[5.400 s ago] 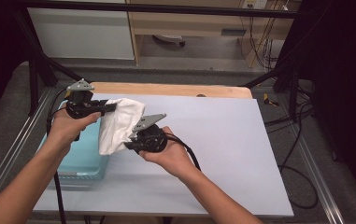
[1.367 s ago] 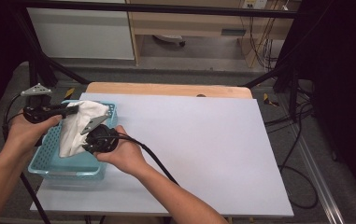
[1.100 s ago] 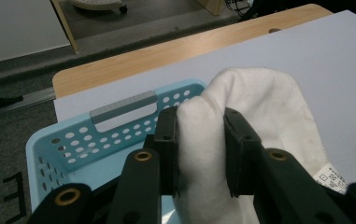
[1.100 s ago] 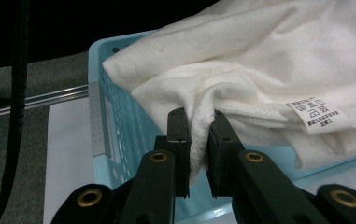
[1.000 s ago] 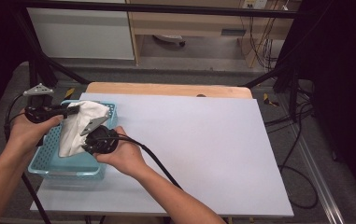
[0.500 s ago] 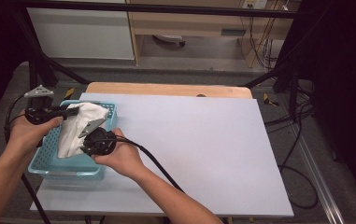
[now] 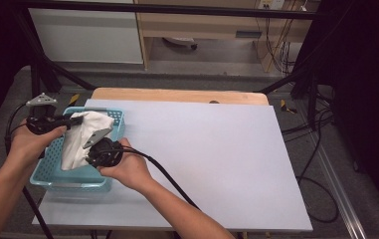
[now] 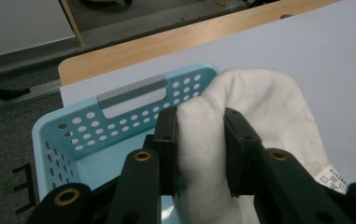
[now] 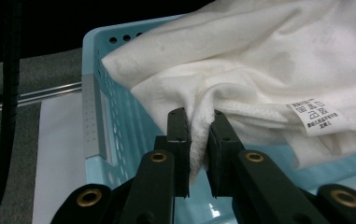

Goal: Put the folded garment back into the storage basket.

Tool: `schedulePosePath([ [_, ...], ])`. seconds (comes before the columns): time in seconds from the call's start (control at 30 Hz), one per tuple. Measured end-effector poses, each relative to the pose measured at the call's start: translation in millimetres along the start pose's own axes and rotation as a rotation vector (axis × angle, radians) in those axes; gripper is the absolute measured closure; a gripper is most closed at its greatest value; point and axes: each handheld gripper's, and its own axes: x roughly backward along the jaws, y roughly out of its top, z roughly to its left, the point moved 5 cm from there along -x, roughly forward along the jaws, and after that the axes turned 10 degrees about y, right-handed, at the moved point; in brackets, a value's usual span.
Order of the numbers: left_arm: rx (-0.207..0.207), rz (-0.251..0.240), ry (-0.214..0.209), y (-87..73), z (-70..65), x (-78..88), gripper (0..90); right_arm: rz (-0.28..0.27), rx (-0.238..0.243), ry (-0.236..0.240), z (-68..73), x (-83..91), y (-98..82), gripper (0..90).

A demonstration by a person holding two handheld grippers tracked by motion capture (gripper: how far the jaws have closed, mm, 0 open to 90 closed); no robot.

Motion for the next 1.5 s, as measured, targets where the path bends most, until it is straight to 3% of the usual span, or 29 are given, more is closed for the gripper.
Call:
schedulePosePath([
  [0.57, 0.038, 0.035, 0.009, -21.6, 13.0, -30.5, 67.4, 0.023, -0.052, -0.016, -10.8, -22.2, -12.3, 80.0],
  [0.6, 0.038, 0.033, 0.020, -22.9, 13.0, -33.2, 64.6, 0.028, -0.064, -0.020, -11.5, -24.0, -13.2, 76.3],
  [0.7, 0.048, 0.006, 0.035, -25.6, 10.6, -38.5, 48.2, 0.060, -0.097, -0.022, -10.9, -24.1, -16.6, 45.5],
  [0.77, 0.047, -0.012, 0.045, -24.0, 7.7, -36.4, 40.5, 0.058, -0.116, -0.015, -5.6, -14.7, -19.1, 33.2],
  [0.8, 0.044, -0.025, 0.046, -22.2, 5.5, -34.1, 37.0, 0.036, -0.112, -0.034, -3.1, -7.4, -20.0, 28.4],
  [0.9, 0.059, -0.069, 0.053, -15.3, -2.9, -21.2, 31.2, -0.008, -0.093, -0.084, 0.1, 18.4, -24.5, 22.1],
  [0.97, 0.052, -0.081, 0.070, -12.0, -8.8, -11.4, 30.1, -0.026, -0.079, -0.110, 0.3, 36.6, -29.1, 19.7],
  [1.13, 0.024, -0.091, 0.098, -7.3, -30.0, 8.3, 24.2, -0.049, -0.095, -0.153, -3.8, 71.6, -41.5, 15.8],
  [1.37, -0.038, -0.083, 0.102, -13.4, -66.1, 26.9, 15.6, -0.064, -0.112, -0.181, -17.3, 99.8, -50.1, 11.4],
  [1.5, -0.026, -0.108, 0.088, -23.3, -82.3, 34.1, 13.3, -0.088, -0.128, -0.193, -25.3, 114.9, -51.7, 9.4],
])
